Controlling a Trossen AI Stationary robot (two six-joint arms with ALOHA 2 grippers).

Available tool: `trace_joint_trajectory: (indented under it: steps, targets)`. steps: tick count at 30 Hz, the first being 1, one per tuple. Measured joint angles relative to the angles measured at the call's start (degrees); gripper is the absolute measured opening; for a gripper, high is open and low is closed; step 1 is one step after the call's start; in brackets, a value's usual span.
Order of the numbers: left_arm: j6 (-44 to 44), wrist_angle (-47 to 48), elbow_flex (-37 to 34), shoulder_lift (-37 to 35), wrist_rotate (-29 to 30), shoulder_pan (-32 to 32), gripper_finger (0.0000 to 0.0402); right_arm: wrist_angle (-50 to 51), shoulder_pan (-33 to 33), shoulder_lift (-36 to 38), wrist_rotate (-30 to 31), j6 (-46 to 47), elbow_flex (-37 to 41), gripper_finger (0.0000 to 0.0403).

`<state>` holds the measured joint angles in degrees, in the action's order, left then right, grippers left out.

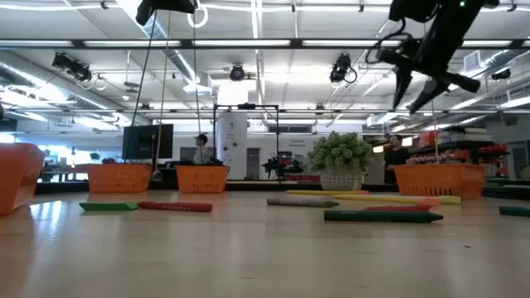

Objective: Sort crayons/erasers/pens/pencils in bins
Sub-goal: Put the left red crayon into the middle orange bin

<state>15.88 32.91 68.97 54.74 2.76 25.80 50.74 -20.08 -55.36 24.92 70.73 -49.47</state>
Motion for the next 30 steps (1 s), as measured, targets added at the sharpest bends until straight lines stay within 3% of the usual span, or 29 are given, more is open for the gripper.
trace_joint_trajectory:
  steps: [7, 15, 25, 30]
  targets:
    - [0.0, 0.0, 0.0, 0.0, 0.0, 0.0, 0.0024, -0.9, 0.0, -0.8, -0.2, -4.3, -3.1, 0.0163]
    - [-1.6, -0.1, 0.0, 0.4, 0.0, -0.1, 0.0016, -9.5, 1.3, -3.3, -3.4, -6.4, -3.1, 0.0163]
    - [-5.1, 0.1, 0.0, 0.8, 0.0, -0.2, 0.0029, -19.2, 8.3, -12.4, -6.6, -9.4, -3.1, 0.0163]
    - [-7.8, 0.4, 0.0, 0.8, 0.0, -0.1, 0.003, -19.5, 12.3, -17.2, -6.6, -4.5, -3.1, 0.0163]
